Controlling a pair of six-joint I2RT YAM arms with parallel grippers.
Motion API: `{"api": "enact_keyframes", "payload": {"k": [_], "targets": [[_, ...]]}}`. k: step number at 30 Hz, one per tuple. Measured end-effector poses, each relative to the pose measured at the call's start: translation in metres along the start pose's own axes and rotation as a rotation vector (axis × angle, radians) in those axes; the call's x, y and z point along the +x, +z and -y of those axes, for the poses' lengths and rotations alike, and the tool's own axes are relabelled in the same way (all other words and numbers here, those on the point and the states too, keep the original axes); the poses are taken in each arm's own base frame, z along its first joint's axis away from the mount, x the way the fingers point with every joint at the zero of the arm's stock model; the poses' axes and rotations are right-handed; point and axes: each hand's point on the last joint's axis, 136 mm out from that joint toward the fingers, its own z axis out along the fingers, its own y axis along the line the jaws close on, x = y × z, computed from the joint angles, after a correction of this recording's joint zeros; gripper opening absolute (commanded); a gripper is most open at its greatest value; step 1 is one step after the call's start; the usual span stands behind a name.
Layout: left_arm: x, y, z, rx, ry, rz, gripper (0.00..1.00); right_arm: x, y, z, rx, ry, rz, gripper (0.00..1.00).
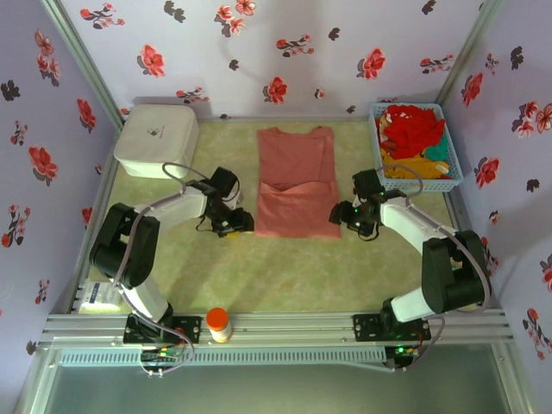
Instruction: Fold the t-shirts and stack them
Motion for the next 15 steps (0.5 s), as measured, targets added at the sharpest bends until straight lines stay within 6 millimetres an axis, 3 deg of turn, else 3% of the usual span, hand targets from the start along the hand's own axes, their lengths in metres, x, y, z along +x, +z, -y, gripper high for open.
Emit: {"api": "enact_keyframes", "payload": {"k": [5,8,15], "targets": [[0.01,0.015,0.018,0.061,0.005,-0.002,0.56,0.021,0.01,0.01,0.015,0.03,-0.041,0.63],[0.004,0.021,0.028,0.094,0.005,0.016,0.55,0.02,0.014,0.002,0.0,0.021,-0.035,0.59],[-0.002,0.03,0.03,0.103,-0.031,0.007,0.53,0.024,0.028,-0.011,-0.004,0.0,-0.059,0.56]]}}
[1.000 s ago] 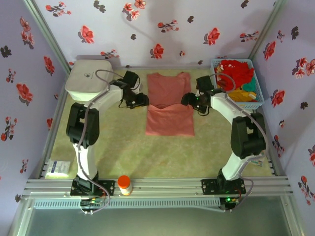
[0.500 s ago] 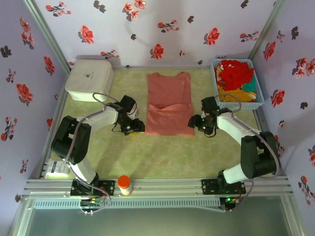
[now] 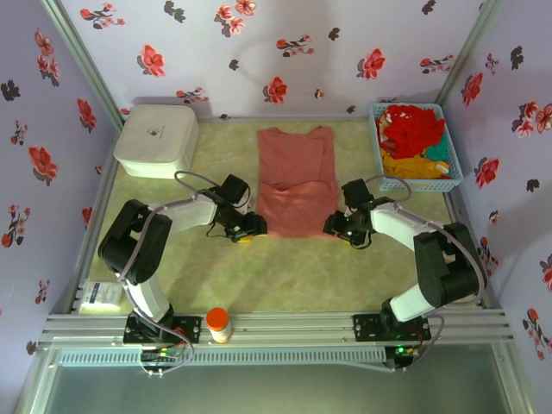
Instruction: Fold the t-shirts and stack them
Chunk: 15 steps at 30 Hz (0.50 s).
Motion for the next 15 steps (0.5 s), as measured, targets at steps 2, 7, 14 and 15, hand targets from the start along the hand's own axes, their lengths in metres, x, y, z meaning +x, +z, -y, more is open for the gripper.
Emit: {"api": "enact_keyframes", "payload": {"k": [2,7,14,15], "targets": [[0.0,0.001,-0.001,-0.007,-0.016,-0.008,0.51,0.0,0.001,-0.003,-0.004,-0.003,0.002,0.55],[-0.002,0.002,-0.002,-0.03,-0.038,-0.025,0.44,-0.001,0.001,-0.005,-0.005,0.002,0.004,0.5],[-0.017,0.008,0.007,-0.024,-0.035,-0.018,0.35,-0.004,0.005,-0.002,0.011,0.008,0.007,0.43],[-0.019,0.009,0.008,-0.023,-0.034,-0.017,0.33,-0.005,0.004,-0.003,0.012,0.008,0.01,0.42]]}}
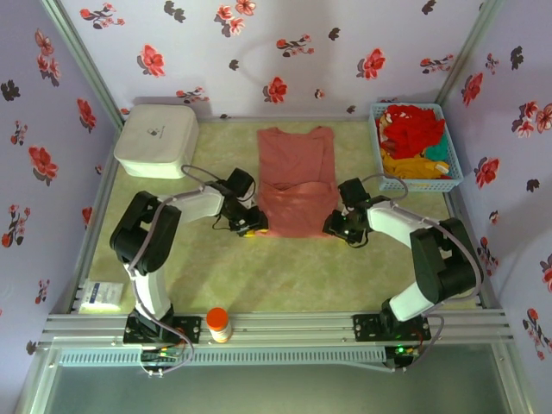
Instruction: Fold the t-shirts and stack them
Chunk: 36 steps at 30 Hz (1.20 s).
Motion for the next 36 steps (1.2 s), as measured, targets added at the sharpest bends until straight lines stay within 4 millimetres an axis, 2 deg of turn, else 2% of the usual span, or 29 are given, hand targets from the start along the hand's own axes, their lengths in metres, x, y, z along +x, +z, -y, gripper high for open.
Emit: {"api": "enact_keyframes", "payload": {"k": [7,12,16,22,27,33,36], "targets": [[-0.016,0.001,0.01,0.018,0.026,0.039,0.18,-0.004,0.0,0.003,0.02,0.002,0.02,0.28],[-0.018,0.001,0.008,0.003,0.029,0.048,0.08,-0.006,0.0,0.003,0.02,0.003,0.03,0.09],[-0.017,0.001,0.005,-0.012,0.03,0.048,0.01,-0.008,-0.002,0.001,0.013,0.006,0.039,0.0],[-0.014,-0.005,0.005,-0.027,0.039,0.062,0.0,-0.007,-0.013,-0.004,-0.012,-0.011,0.066,0.0],[0.006,-0.016,0.005,-0.032,0.067,0.069,0.0,0.009,-0.023,-0.003,-0.026,-0.044,0.07,0.0],[0.047,-0.019,-0.001,-0.05,0.089,0.045,0.0,0.038,-0.037,0.002,-0.024,-0.085,0.067,0.0],[0.066,-0.024,-0.002,-0.051,0.095,0.04,0.0,0.05,-0.052,0.001,-0.035,-0.102,0.081,0.0]]}}
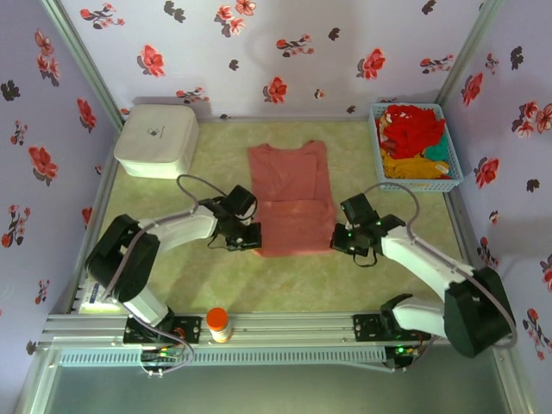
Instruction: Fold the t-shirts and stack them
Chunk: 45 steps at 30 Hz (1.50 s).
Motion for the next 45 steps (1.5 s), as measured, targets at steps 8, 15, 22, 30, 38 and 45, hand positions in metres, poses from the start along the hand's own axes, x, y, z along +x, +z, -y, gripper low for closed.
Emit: {"api": "enact_keyframes", "payload": {"k": [8,15,22,30,38,45], "targets": [[0.018,-0.052,0.026,0.066,0.006,0.084,0.0,0.01,-0.044,-0.005,-0.05,0.032,0.06,0.0],[0.01,-0.079,0.029,0.074,-0.052,0.116,0.0,-0.021,-0.077,-0.034,-0.084,0.027,0.129,0.0],[-0.021,-0.102,0.035,0.088,-0.105,0.17,0.0,-0.053,-0.081,-0.056,-0.054,0.007,0.15,0.0],[-0.062,-0.11,0.026,0.065,-0.152,0.198,0.0,-0.093,-0.081,-0.071,-0.039,0.006,0.171,0.0],[-0.103,-0.11,0.022,0.072,-0.165,0.199,0.0,-0.119,-0.062,-0.07,-0.039,0.036,0.113,0.0],[-0.13,-0.1,0.019,0.07,-0.157,0.189,0.0,-0.141,-0.051,-0.074,-0.063,0.057,0.095,0.0]]}}
